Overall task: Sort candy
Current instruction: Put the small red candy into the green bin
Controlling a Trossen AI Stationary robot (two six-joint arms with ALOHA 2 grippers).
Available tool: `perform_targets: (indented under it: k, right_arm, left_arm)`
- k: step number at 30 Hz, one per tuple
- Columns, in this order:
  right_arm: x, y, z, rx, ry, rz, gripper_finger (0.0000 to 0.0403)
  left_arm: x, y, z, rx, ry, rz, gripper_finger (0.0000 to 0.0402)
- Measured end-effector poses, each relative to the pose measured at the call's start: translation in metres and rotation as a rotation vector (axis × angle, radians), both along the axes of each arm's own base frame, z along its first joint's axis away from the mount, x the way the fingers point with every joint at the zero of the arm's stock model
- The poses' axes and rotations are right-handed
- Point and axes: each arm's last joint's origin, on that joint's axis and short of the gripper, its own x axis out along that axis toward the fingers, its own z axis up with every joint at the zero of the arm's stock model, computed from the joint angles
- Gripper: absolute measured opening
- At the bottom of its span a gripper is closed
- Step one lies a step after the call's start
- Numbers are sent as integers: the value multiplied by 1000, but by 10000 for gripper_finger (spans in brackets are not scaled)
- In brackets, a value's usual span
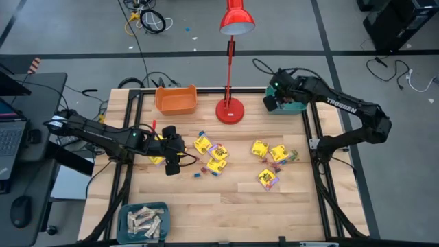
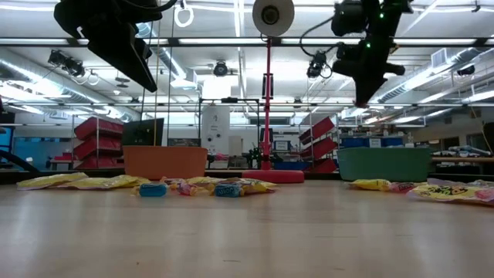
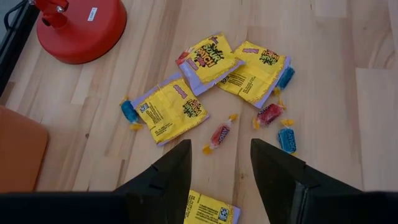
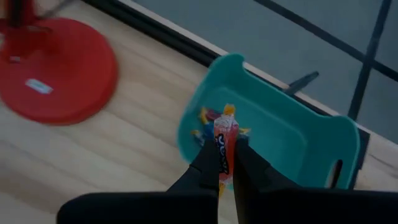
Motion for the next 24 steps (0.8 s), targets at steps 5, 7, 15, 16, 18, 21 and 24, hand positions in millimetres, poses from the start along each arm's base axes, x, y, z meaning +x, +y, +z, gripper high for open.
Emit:
perform_targets:
  k: [5, 7, 15, 16, 18, 21, 24]
  right_arm:
    - [-13, -17, -22, 45, -13, -53, 13]
    - [-16, -24, -34, 63, -30, -65, 13]
    - [-33, -42, -76, 91, -9, -137, 13]
    - [-34, -45, -80, 93, -7, -146, 14]
    - [-37, -47, -86, 108, 10, -157, 17]
    - [-39, -51, -94, 122, 23, -174, 26]
    - [-39, -54, -98, 129, 29, -181, 38]
  left_arm:
    - [0, 0, 0, 0, -1, 0, 168]
    - [0, 0, 0, 0, -1, 0, 168]
    - [0, 0, 0, 0, -2, 0, 168]
    - [0, 0, 0, 0, -2, 0, 168]
    - [0, 0, 0, 0, -2, 0, 168]
    - [0, 0, 0, 0, -3, 0, 168]
    - [0, 0, 0, -1, -6, 0, 168]
